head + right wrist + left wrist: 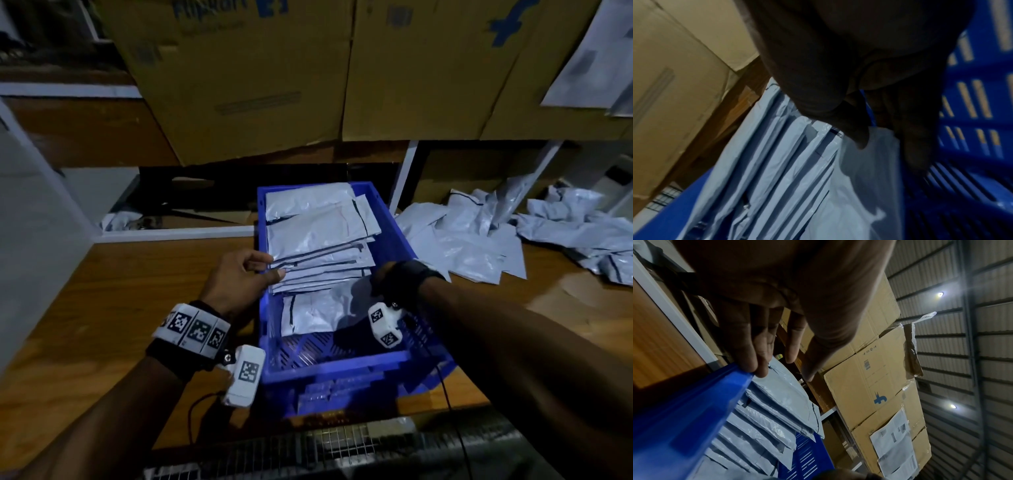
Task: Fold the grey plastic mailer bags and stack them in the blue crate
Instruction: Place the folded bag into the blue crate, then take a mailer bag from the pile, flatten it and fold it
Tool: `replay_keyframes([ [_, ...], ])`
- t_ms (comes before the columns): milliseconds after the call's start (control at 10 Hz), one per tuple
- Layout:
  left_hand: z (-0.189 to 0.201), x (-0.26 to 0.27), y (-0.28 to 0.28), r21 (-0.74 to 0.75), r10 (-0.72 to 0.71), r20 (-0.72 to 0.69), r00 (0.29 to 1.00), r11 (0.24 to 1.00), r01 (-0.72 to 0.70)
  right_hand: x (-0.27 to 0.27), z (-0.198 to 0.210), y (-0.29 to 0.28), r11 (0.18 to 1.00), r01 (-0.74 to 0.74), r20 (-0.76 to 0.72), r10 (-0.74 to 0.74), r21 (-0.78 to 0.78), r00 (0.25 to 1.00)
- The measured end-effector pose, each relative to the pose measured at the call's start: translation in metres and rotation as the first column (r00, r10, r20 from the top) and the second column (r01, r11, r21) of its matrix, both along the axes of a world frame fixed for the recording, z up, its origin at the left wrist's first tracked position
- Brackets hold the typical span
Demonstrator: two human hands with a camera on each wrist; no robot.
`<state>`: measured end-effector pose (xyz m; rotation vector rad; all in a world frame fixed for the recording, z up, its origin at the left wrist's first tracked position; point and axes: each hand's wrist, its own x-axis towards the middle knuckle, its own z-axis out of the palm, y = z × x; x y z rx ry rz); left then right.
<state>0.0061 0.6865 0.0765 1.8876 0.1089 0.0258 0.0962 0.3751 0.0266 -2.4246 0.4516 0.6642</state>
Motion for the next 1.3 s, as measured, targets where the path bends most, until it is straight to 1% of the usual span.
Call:
replay_keyframes([
  [100, 0.001, 0.0, 0.0, -0.007, 0.007, -0.005, 1.0, 1.0, -0.007, -0.021, 0.028, 0.018, 0.898, -0.274, 0.053, 0.31, -0.345, 0.949],
  [200, 0.0, 0.004, 0.002, -0.005, 0.008, -0.011, 1.0, 1.0, -0.008, -0.017, 0.023, 0.024, 0.887, -0.298, 0.005, 0.32, -0.353, 0.947],
  [300, 0.0, 0.004, 0.003, -0.007, -0.001, 0.017, 1.0, 1.0, 0.001, -0.012, 0.02, 0.029, 0.814, -0.411, -0.105, 0.406, -0.41, 0.908],
  [400, -0.002, 0.005, 0.003, -0.009, -0.015, 0.042, 0.999, 1.0, 0.015, -0.013, 0.026, 0.026, 0.865, -0.357, -0.083, 0.351, -0.354, 0.933],
  [500, -0.002, 0.006, 0.004, -0.023, -0.018, 0.031, 0.999, 1.0, 0.019, -0.009, 0.033, 0.024, 0.91, -0.311, -0.042, 0.312, -0.275, 0.949],
  [600, 0.0, 0.008, 0.002, -0.053, -0.029, 0.025, 0.999, 0.998, 0.03, 0.007, 0.021, 0.019, 0.929, -0.33, -0.091, 0.318, -0.17, 0.944],
  [800, 0.002, 0.01, 0.002, -0.019, -0.058, 0.033, 0.998, 0.998, 0.059, 0.007, 0.004, 0.023, 0.925, -0.363, -0.088, 0.354, -0.112, 0.931],
  [900, 0.004, 0.008, 0.002, -0.015, -0.07, 0.026, 0.997, 0.997, 0.071, 0.017, 0.0, 0.014, 0.962, -0.248, 0.02, 0.252, -0.112, 0.968],
  [1000, 0.011, 0.002, -0.003, -0.022, -0.093, 0.019, 0.995, 0.995, 0.094, -0.003, 0.05, 0.022, 0.978, -0.17, 0.102, 0.182, -0.117, 0.978],
  [1100, 0.027, -0.012, -0.015, -0.04, -0.13, 0.04, 0.991, 0.991, 0.131, -0.025, 0.1, 0.027, 0.994, -0.069, 0.186, 0.051, 0.089, 0.981],
  [1200, 0.048, -0.031, -0.033, -0.084, -0.144, 0.098, 0.985, 0.985, 0.152, -0.047, 0.136, 0.01, 0.953, 0.025, 0.215, -0.094, 0.301, 0.972],
  [1300, 0.065, -0.055, -0.06, -0.117, -0.184, 0.135, 0.974, 0.973, 0.2, -0.078, 0.166, -0.02, 0.929, 0.033, 0.256, -0.135, 0.369, 0.957],
])
